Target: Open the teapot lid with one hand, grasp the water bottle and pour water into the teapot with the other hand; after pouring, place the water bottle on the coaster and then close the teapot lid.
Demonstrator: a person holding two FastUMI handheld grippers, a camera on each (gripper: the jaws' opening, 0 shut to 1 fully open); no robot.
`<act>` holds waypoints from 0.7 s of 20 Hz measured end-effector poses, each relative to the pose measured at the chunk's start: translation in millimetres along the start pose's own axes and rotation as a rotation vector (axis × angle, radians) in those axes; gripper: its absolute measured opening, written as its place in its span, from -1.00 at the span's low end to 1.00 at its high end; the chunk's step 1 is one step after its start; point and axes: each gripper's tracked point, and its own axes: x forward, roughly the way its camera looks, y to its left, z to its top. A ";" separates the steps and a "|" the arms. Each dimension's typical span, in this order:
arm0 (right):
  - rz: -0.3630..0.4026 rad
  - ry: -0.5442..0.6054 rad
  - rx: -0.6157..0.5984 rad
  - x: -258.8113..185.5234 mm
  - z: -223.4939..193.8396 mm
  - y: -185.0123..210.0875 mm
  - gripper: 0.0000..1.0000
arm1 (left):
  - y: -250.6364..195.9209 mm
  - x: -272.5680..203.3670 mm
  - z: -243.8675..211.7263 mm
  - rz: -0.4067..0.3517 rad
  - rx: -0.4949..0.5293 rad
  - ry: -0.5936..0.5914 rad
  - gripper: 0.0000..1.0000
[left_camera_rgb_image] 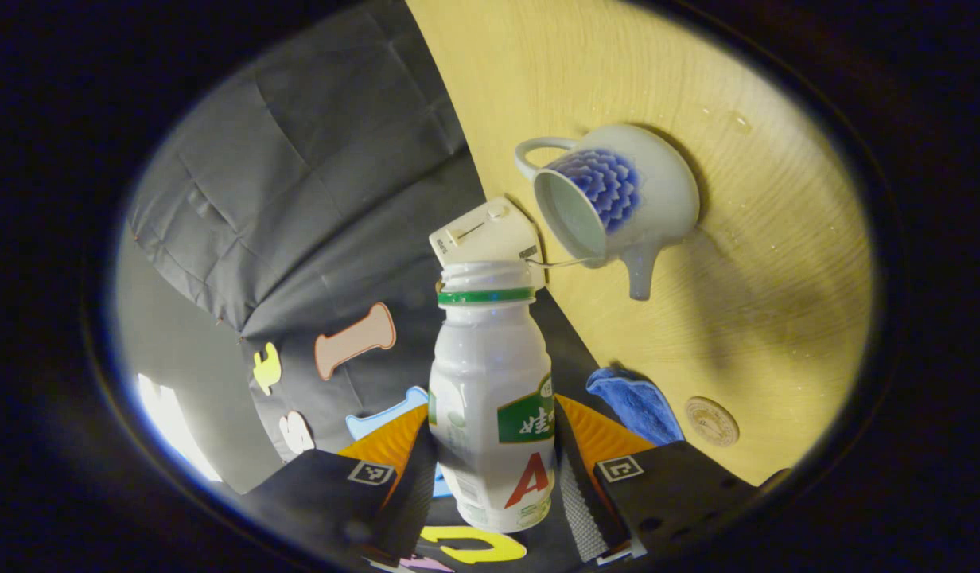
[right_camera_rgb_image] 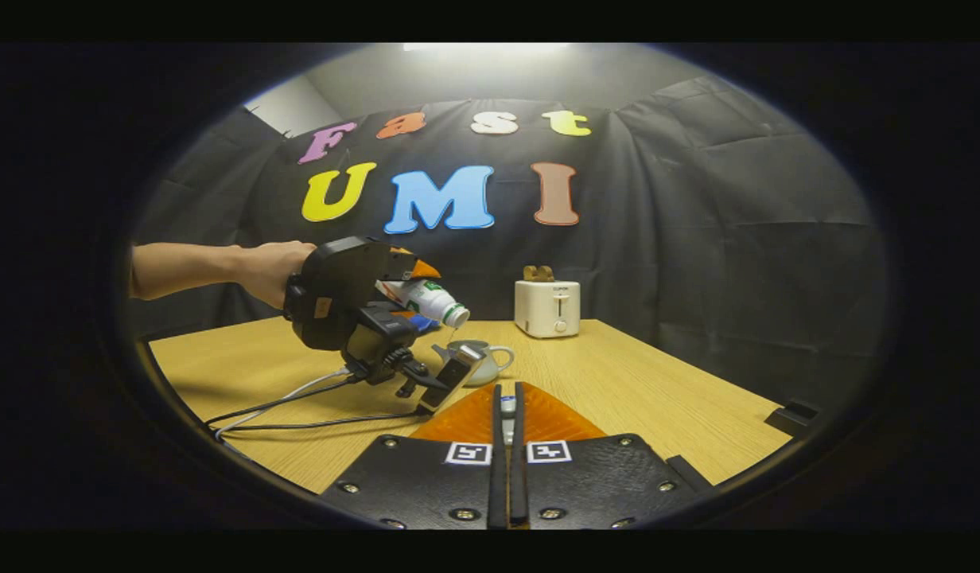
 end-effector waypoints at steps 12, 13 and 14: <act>-0.002 0.023 0.007 4.0 -7.6 -1.6 -1.00 | -12.3 9.6 13.4 -0.036 -0.066 -0.049 0.65; 0.002 0.028 0.010 4.9 -8.8 -0.2 -0.96 | -13.2 9.6 15.0 -0.039 -0.087 -0.057 0.65; 0.003 0.029 0.013 4.5 -9.2 -0.2 -0.96 | -14.6 10.0 17.1 -0.043 -0.114 -0.066 0.43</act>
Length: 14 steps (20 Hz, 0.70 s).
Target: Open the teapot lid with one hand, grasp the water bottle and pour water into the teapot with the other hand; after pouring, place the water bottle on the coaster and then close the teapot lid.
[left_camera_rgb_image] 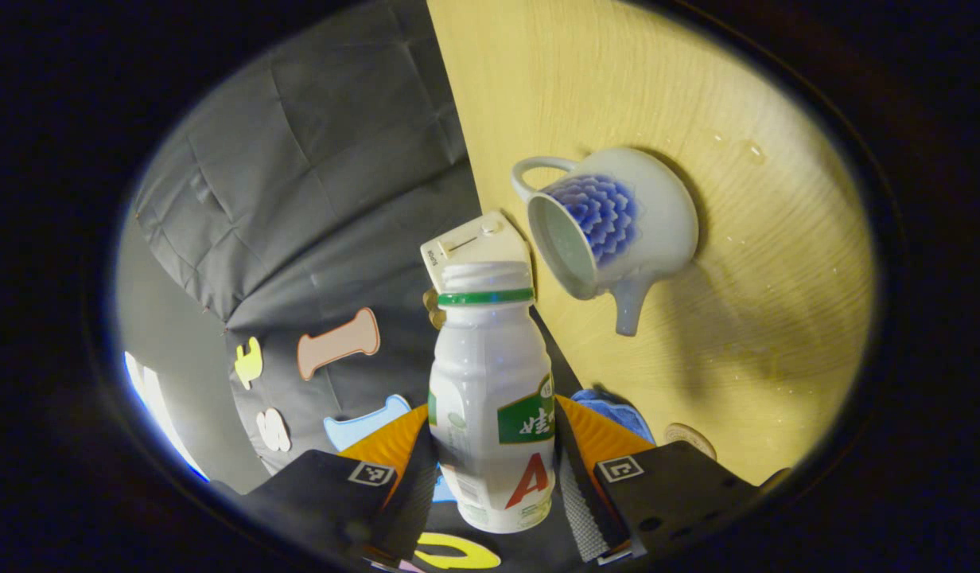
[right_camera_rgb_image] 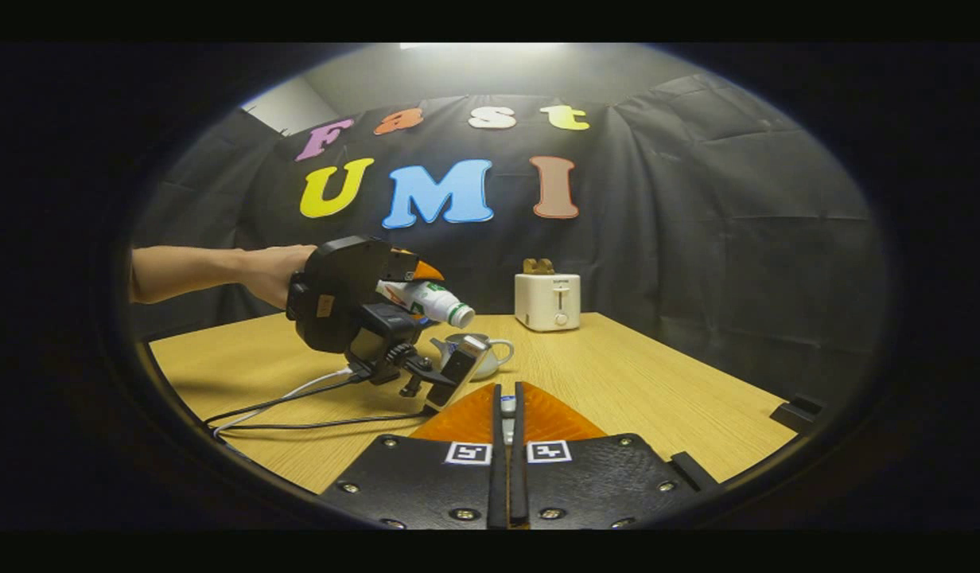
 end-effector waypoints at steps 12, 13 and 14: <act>0.016 -0.104 -0.007 -11.0 34.4 13.2 -0.96 | -16.0 -29.9 -9.9 0.078 -0.711 -0.057 0.59; 0.021 -0.114 -0.019 -10.5 38.9 16.2 -0.96 | -15.8 -34.1 -12.9 0.082 -0.778 -0.061 0.54; 0.031 -0.124 -0.029 -10.5 43.7 19.5 -0.96 | -14.0 -39.3 -15.8 0.091 -0.849 -0.071 0.55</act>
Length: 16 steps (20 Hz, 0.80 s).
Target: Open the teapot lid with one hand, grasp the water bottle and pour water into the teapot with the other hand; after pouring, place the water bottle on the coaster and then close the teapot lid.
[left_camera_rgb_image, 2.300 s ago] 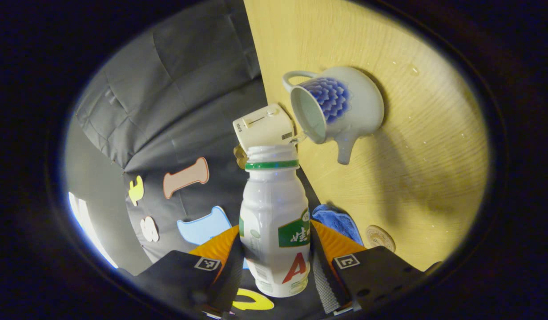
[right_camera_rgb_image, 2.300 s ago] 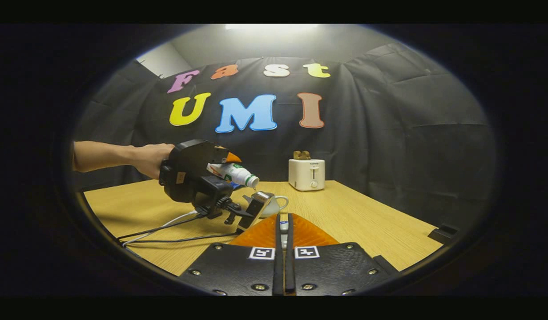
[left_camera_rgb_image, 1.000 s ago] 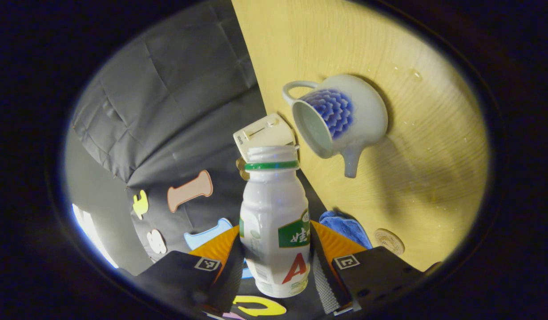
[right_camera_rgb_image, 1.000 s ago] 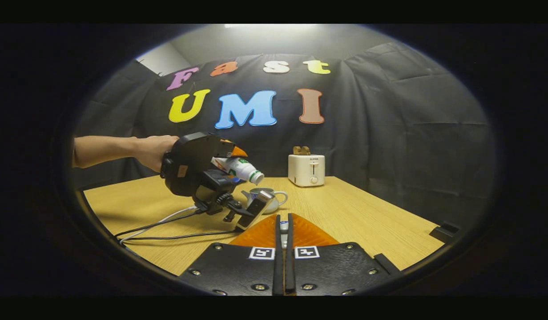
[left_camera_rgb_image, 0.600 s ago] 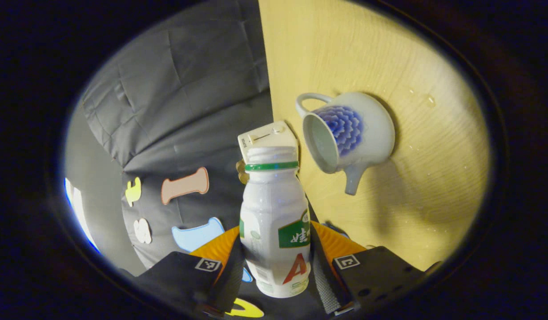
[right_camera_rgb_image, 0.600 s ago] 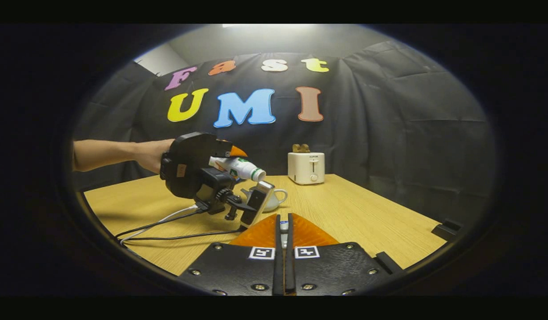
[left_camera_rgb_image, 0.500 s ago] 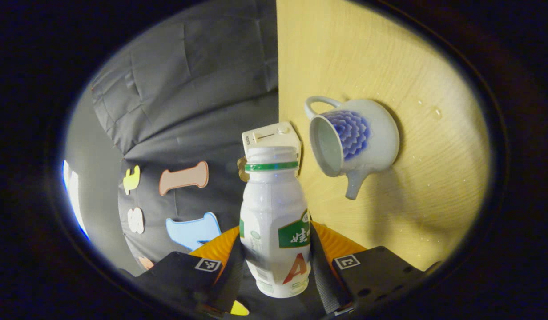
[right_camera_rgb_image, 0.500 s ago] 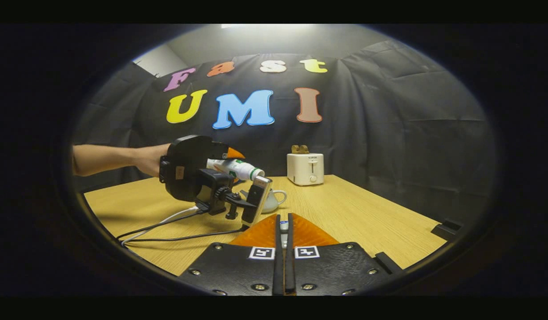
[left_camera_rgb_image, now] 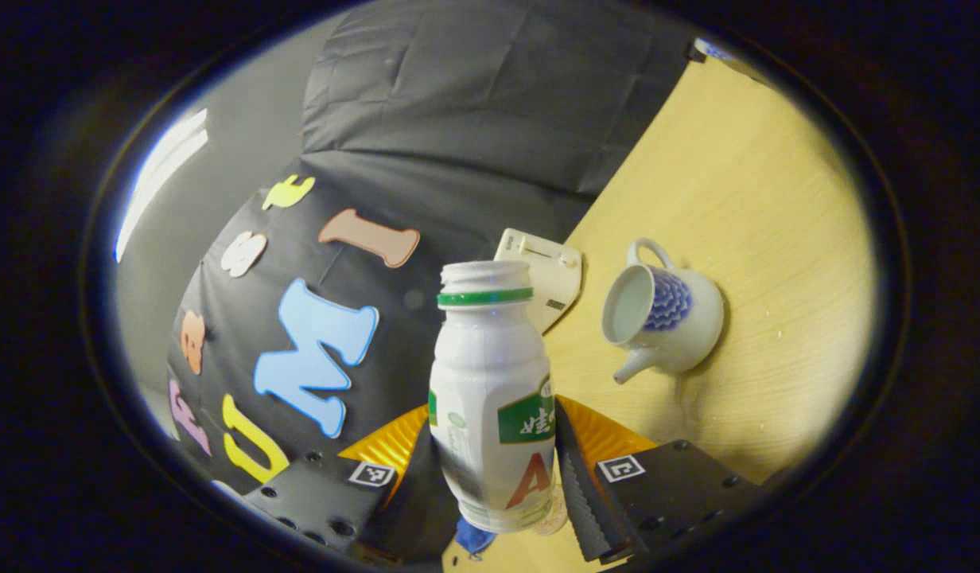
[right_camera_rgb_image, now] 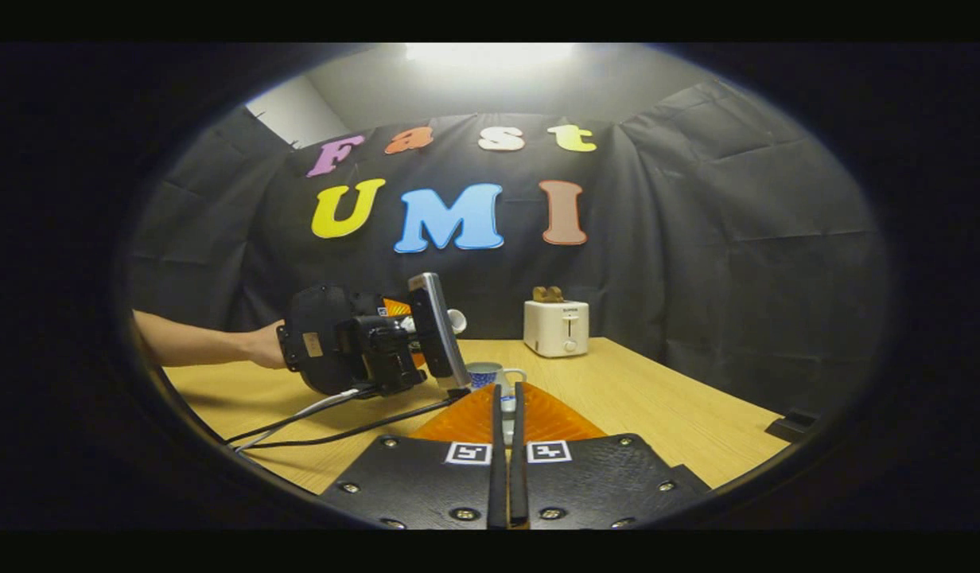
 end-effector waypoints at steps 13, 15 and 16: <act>0.134 -0.008 0.024 80.8 29.2 47.7 -0.96 | 79.2 -64.5 -61.4 0.155 -0.844 -0.026 0.65; 0.148 0.019 0.041 93.7 23.0 52.2 -1.00 | 88.9 -68.4 -71.3 0.153 -0.943 -0.040 0.43; 0.151 0.024 0.044 99.4 20.7 53.7 -1.00 | 90.4 -67.2 -80.3 0.152 -0.983 -0.036 0.54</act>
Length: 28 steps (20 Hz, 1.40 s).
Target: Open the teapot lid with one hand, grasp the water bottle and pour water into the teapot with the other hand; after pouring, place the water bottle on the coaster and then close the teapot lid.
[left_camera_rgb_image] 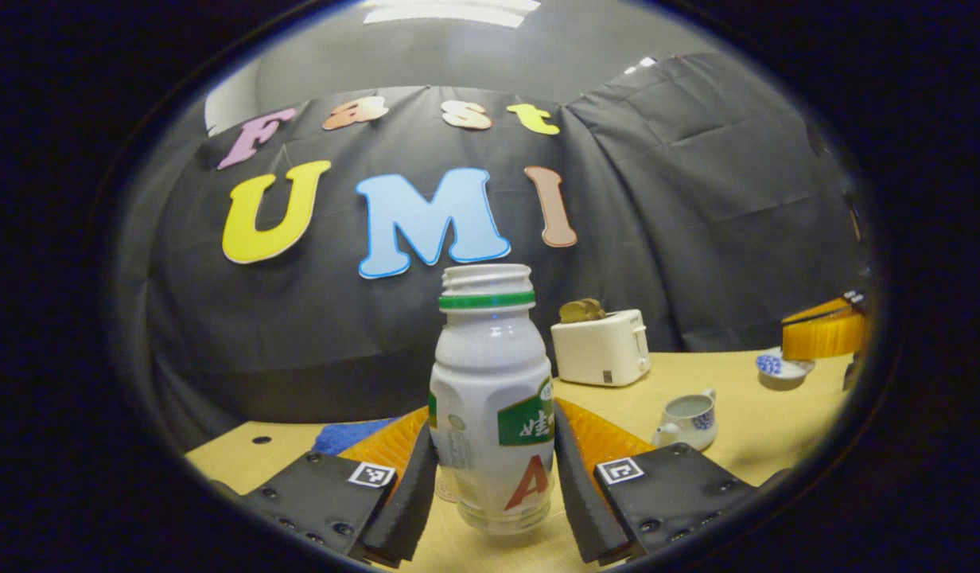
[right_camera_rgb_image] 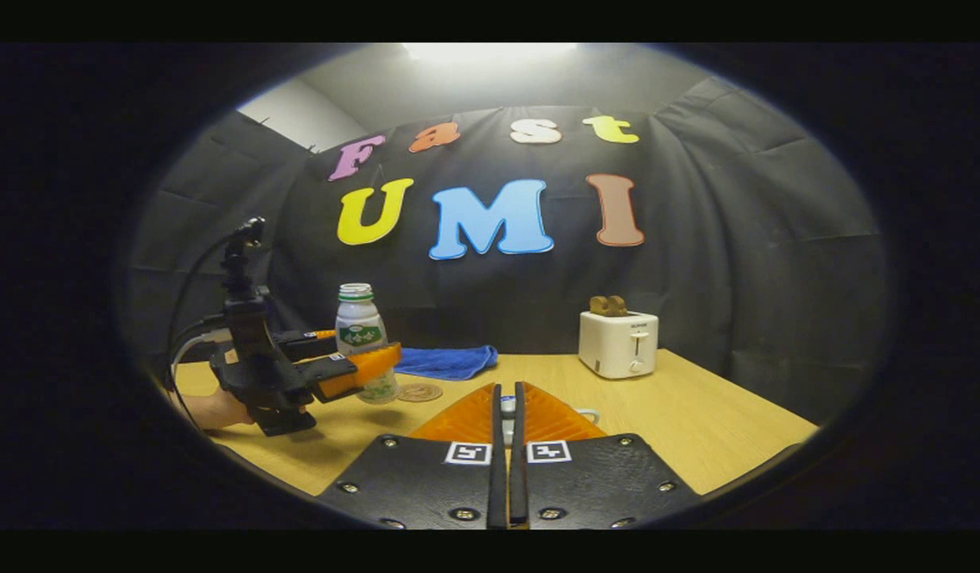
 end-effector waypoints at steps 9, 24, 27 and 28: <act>-0.054 0.089 -0.041 87.5 -26.8 -32.0 -0.96 | 36.4 -3.0 -9.0 0.030 -0.129 0.039 0.45; -0.093 0.132 -0.033 101.1 -44.2 -43.5 -0.96 | 44.7 45.6 5.0 0.016 -0.097 0.036 0.65; -0.083 0.162 -0.023 98.7 -53.9 -42.0 -0.96 | 54.4 63.9 12.3 0.035 -0.094 0.025 0.54; -0.083 0.172 -0.019 100.0 -56.7 -43.2 -0.96 | 54.3 69.4 11.6 0.032 -0.097 0.023 0.54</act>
